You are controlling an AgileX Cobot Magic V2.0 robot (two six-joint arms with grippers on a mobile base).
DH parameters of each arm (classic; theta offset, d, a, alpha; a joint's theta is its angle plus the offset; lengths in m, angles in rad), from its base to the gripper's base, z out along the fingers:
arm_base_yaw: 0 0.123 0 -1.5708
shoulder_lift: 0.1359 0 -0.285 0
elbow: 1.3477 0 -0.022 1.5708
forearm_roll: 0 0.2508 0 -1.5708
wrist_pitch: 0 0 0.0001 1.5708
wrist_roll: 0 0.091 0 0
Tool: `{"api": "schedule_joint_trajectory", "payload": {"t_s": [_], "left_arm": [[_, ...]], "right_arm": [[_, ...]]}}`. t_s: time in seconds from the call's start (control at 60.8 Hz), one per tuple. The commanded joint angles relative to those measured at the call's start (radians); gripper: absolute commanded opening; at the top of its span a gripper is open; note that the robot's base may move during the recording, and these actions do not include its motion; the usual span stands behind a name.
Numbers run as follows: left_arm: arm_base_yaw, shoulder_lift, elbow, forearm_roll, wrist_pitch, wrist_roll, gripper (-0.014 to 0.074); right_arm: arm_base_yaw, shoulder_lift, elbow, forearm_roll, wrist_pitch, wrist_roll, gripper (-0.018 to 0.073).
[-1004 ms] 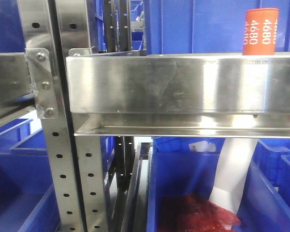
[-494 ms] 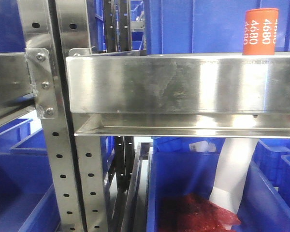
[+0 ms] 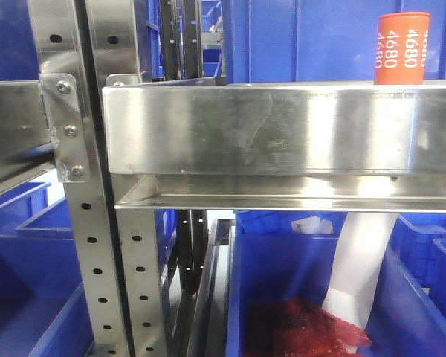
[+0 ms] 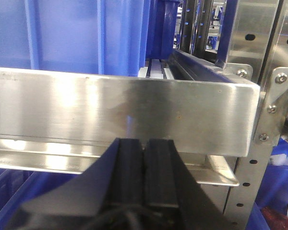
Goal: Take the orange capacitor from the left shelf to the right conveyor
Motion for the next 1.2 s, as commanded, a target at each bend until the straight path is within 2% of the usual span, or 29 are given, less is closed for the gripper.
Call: {"api": "schedule_joint_trajectory", "payload": {"t_s": [0.0,0.115,0.198,0.296,0.395,0.51,0.593,0.741,1.185], "left_arm": [[0.001,-0.012,-0.003,-0.002,-0.090,-0.002,-0.0127],[0.001,-0.012,-0.003,-0.002,-0.090,-0.002,-0.0127],[0.001,-0.012,-0.003,-0.002,-0.090,-0.002,-0.0127],[0.001,-0.012,-0.003,-0.002,-0.090,-0.002,-0.0127],[0.001,-0.012,-0.003,-0.002,-0.090,-0.002,-0.0127],[0.001,-0.012,-0.003,-0.002,-0.090,-0.002,-0.0127],[0.001,-0.012,-0.003,-0.002,-0.090,-0.002,-0.0127],[0.001,-0.012,-0.003,-0.002,-0.090,-0.002,-0.0127],[0.001,-0.012,-0.003,-0.002,-0.090,-0.002,-0.0127]], "right_arm": [[-0.004,-0.005,-0.098,-0.003,-0.064,0.002,0.0055],[0.007,0.055,-0.238,-0.003,0.030,0.002,0.0060],[0.037,0.126,-0.340,-0.003,0.070,0.002,0.0110],[0.089,0.235,-0.435,-0.003,0.094,0.002,0.0279],[0.151,0.366,-0.501,-0.003,0.117,0.002,0.0494],[0.228,0.510,-0.544,-0.003,0.118,0.002,0.0626],[0.279,0.605,-0.560,-0.003,0.089,0.002,0.0623],[0.344,0.784,-0.561,-0.003,-0.061,0.002,0.0622],[0.344,1.138,-0.561,-0.003,-0.548,0.012,0.0622]]}}
